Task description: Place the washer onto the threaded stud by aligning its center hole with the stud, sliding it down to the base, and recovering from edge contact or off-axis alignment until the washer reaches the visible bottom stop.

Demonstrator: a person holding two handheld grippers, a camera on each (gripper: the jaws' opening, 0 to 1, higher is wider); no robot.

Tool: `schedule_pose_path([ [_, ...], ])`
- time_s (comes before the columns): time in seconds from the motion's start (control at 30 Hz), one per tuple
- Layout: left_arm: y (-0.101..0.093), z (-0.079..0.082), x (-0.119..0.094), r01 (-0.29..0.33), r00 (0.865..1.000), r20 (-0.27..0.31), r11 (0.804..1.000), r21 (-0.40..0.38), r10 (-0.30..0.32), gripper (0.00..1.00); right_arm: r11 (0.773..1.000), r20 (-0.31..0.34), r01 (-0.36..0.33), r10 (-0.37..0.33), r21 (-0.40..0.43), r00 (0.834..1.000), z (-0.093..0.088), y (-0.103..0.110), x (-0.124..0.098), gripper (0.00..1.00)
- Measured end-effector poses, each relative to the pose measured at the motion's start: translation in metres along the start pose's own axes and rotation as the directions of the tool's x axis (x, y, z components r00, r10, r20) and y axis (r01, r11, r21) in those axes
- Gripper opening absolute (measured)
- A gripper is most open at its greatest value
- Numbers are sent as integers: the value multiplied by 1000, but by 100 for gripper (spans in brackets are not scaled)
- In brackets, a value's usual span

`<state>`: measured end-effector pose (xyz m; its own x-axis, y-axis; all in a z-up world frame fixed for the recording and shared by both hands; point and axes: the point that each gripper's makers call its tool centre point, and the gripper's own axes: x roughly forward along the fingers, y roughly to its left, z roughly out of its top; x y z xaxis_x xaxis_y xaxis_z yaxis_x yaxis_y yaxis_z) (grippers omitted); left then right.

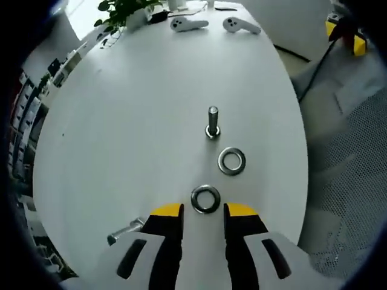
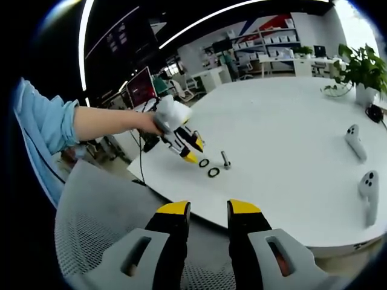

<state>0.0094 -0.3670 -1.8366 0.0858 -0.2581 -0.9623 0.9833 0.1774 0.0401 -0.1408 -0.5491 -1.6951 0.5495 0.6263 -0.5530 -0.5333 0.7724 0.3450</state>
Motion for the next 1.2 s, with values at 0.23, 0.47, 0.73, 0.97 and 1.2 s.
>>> schedule_pose_path([
  [0.23,-2,-2,13,36,999,-39,999,-18,-37,27,1000,-9,3,-3,2,1000,-1,-1,1,27],
  [0.47,-2,-4,15,33,998,-58,999,0,-33,27,1000,-8,7,-7,3,1000,-1,-2,1,27],
  [0.73,-9,-1,15,23,996,-87,997,78,-16,21,1000,-12,10,-10,3,1000,-2,-2,1,27],
  [0.97,-8,-3,14,19,997,-74,999,30,-17,20,1000,-8,13,-13,5,1000,-1,-3,1,27],
  [1.2,-8,-4,13,-7,999,-32,1000,0,7,19,1000,-6,14,-14,4,1000,-1,-3,1,27],
])
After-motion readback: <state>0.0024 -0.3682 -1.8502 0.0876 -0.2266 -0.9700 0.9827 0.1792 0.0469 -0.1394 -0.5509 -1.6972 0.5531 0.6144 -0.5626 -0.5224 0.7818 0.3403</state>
